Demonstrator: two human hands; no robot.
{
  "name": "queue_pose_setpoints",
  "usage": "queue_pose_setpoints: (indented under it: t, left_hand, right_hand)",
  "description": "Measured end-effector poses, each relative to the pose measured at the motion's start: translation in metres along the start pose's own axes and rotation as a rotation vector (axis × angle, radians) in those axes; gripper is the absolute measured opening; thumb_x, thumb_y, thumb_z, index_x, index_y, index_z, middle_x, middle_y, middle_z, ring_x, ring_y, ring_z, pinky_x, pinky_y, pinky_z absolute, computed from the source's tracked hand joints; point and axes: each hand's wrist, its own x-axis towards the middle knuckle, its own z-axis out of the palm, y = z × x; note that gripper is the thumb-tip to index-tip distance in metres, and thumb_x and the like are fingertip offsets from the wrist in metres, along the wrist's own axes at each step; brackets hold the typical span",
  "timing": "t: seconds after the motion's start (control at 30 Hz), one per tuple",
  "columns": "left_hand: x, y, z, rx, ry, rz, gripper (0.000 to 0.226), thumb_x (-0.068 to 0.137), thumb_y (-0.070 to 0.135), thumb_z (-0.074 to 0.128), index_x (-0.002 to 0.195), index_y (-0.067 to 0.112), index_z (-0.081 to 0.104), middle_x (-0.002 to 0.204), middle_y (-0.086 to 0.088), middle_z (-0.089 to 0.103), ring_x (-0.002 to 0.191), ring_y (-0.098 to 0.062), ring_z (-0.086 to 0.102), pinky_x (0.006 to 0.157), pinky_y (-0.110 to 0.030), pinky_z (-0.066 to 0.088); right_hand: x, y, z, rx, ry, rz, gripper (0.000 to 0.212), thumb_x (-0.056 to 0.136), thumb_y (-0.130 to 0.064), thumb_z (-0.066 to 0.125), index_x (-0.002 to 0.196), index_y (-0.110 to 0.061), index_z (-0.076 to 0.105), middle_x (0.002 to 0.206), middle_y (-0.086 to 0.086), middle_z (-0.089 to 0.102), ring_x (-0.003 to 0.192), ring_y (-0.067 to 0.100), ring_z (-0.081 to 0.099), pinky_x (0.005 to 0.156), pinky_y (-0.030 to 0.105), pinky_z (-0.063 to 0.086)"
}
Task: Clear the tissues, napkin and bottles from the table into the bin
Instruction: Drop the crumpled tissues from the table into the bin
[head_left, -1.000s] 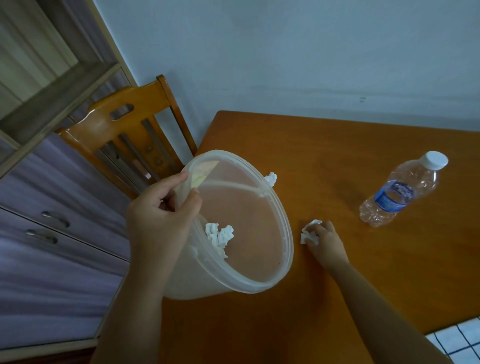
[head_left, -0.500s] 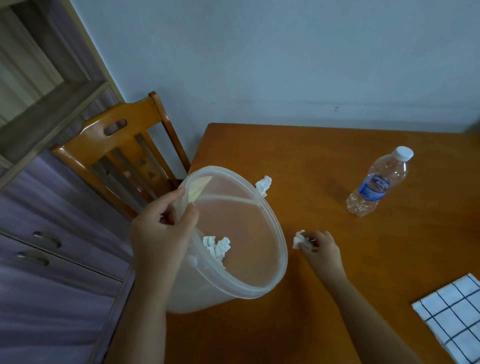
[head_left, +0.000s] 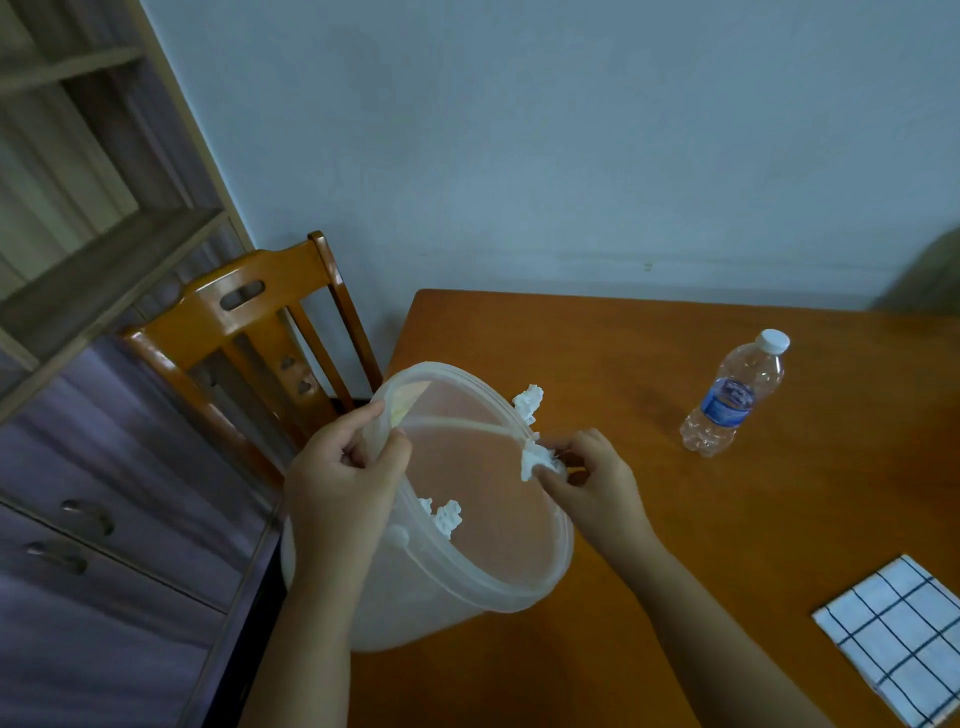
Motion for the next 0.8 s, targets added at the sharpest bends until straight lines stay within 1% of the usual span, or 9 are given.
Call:
queue_pose_setpoints:
  t: [0.1, 0.2, 0.27, 0.4, 0.5, 0.63, 0.67, 0.73, 0.8]
  left_hand:
    - [0.004, -0.002, -0.003, -0.003, 0.013, 0.019, 0.031, 0.071, 0.019, 0.068, 0.101, 0.025, 0.067, 0.073, 0.013, 0.06, 0.062, 0.008, 0.052, 0.044, -0.006, 0.039]
    - [0.008, -0.004, -0.003, 0.01, 0.03, 0.035, 0.031, 0.07, 0.021, 0.067, 0.101, 0.029, 0.066, 0.072, 0.011, 0.061, 0.061, -0.003, 0.054, 0.047, -0.014, 0.042]
    - [0.013, -0.006, -0.002, 0.013, 0.041, 0.038, 0.031, 0.07, 0.022, 0.068, 0.1, 0.032, 0.065, 0.071, 0.008, 0.062, 0.061, -0.009, 0.055, 0.05, -0.021, 0.045]
    - [0.026, -0.011, 0.0, 0.037, 0.059, 0.064, 0.031, 0.072, 0.017, 0.068, 0.099, 0.031, 0.064, 0.07, 0.006, 0.061, 0.061, -0.013, 0.055, 0.05, -0.024, 0.046]
    - [0.039, -0.014, 0.004, 0.056, 0.08, 0.073, 0.031, 0.072, 0.015, 0.068, 0.102, 0.024, 0.066, 0.076, 0.015, 0.06, 0.068, -0.012, 0.058, 0.055, -0.024, 0.049]
    - [0.057, -0.019, 0.012, 0.069, 0.091, 0.072, 0.033, 0.073, 0.017, 0.068, 0.103, 0.029, 0.064, 0.08, 0.019, 0.059, 0.074, -0.011, 0.06, 0.06, -0.026, 0.053]
    - [0.062, -0.021, 0.014, 0.07, 0.096, 0.066, 0.033, 0.072, 0.019, 0.067, 0.103, 0.031, 0.063, 0.082, 0.018, 0.06, 0.076, -0.009, 0.061, 0.059, -0.025, 0.053]
    - [0.072, -0.024, 0.019, 0.057, 0.1, 0.062, 0.034, 0.072, 0.019, 0.067, 0.103, 0.033, 0.062, 0.088, 0.015, 0.063, 0.079, 0.0, 0.061, 0.057, -0.015, 0.05]
    - [0.082, -0.026, 0.022, 0.05, 0.105, 0.08, 0.036, 0.073, 0.015, 0.067, 0.104, 0.03, 0.061, 0.087, 0.013, 0.064, 0.08, 0.006, 0.06, 0.056, -0.007, 0.046]
  right_hand:
    - [0.005, -0.012, 0.014, 0.015, -0.073, -0.028, 0.022, 0.076, -0.011, 0.067, 0.093, -0.024, 0.062, 0.086, -0.018, 0.05, 0.076, -0.004, 0.053, 0.065, 0.003, 0.042]
    - [0.01, -0.016, 0.024, 0.013, -0.187, -0.052, 0.024, 0.078, -0.015, 0.065, 0.099, -0.025, 0.062, 0.092, -0.016, 0.054, 0.082, -0.004, 0.055, 0.067, 0.007, 0.045]
    - [0.016, -0.014, 0.028, -0.006, -0.219, -0.063, 0.027, 0.078, -0.018, 0.065, 0.103, -0.025, 0.061, 0.096, -0.014, 0.055, 0.085, -0.003, 0.054, 0.069, 0.007, 0.045]
    - [0.035, 0.0, 0.028, -0.022, -0.169, -0.041, 0.025, 0.08, -0.019, 0.063, 0.104, -0.025, 0.061, 0.094, -0.018, 0.055, 0.086, -0.005, 0.053, 0.067, 0.004, 0.043]
    - [0.053, 0.019, 0.028, -0.073, -0.127, -0.006, 0.024, 0.08, -0.021, 0.064, 0.103, -0.024, 0.062, 0.095, -0.013, 0.056, 0.086, 0.0, 0.053, 0.064, 0.009, 0.041]
    - [0.082, 0.054, 0.034, -0.135, -0.114, 0.097, 0.028, 0.081, -0.02, 0.062, 0.109, -0.021, 0.059, 0.107, -0.002, 0.057, 0.093, 0.01, 0.053, 0.074, 0.022, 0.041]
    - [0.089, 0.062, 0.036, -0.162, -0.118, 0.115, 0.03, 0.081, -0.02, 0.061, 0.111, -0.021, 0.058, 0.108, 0.0, 0.056, 0.094, 0.01, 0.052, 0.075, 0.024, 0.041]
    - [0.104, 0.079, 0.041, -0.197, -0.126, 0.138, 0.033, 0.082, -0.02, 0.06, 0.115, -0.02, 0.055, 0.11, 0.002, 0.055, 0.095, 0.011, 0.051, 0.074, 0.025, 0.04]
    - [0.116, 0.096, 0.047, -0.216, -0.137, 0.156, 0.038, 0.083, -0.02, 0.06, 0.119, -0.018, 0.052, 0.111, 0.005, 0.055, 0.097, 0.014, 0.051, 0.074, 0.026, 0.04]
